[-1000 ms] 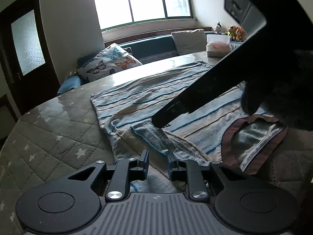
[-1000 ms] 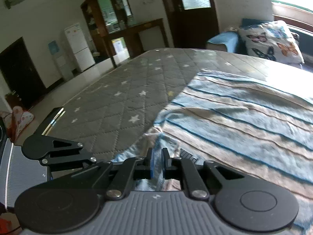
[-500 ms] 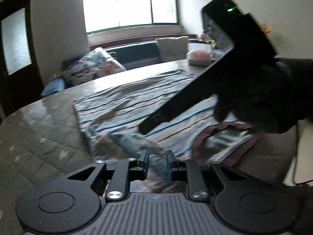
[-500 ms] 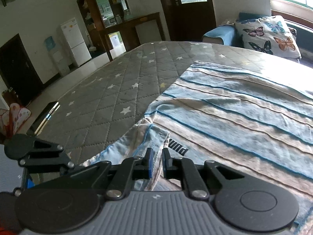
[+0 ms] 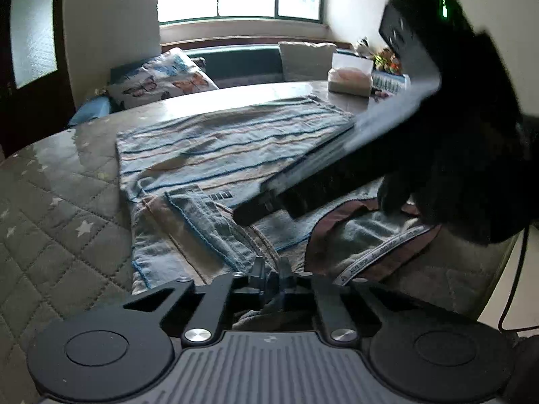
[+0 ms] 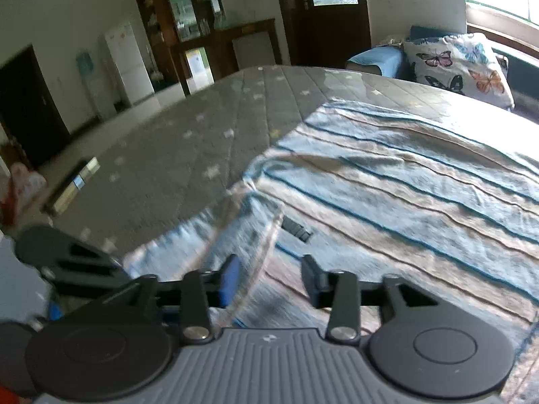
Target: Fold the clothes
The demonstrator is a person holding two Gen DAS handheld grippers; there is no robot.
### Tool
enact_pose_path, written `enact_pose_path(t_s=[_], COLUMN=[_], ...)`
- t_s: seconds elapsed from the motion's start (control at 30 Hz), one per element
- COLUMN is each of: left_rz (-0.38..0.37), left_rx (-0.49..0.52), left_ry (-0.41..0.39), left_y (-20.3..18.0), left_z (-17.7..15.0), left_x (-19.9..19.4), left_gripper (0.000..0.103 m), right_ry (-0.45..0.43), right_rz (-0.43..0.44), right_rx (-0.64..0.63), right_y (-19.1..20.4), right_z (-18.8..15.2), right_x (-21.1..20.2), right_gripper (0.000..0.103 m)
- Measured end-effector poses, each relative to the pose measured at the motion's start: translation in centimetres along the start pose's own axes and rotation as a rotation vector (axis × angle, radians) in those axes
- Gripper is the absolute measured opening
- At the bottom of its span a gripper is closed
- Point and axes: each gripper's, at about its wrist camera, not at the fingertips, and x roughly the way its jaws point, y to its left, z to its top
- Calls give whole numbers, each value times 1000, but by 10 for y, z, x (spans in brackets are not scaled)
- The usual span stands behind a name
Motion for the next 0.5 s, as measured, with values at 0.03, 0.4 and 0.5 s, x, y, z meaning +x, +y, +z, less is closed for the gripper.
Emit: enact_pose_path(t_s=[0.03,0.4,0.5], left_rz=[1,-28,-36], left_rx=[-4,-16,-27], left_ry=[-13,-44,-16], left_y=[0,1,2], left_z=[-1,-5,-7], left_x=[-3,-10,-5], left_gripper=[4,3,5], right_ry=[1,13,9], right_rz=[-12,-51,-55], right_rx=[-14,-26,-18], right_y=[0,-10,-11], right_z=[-2,-11,-10], right_x=[1,2,0], right_gripper=[48,70,70])
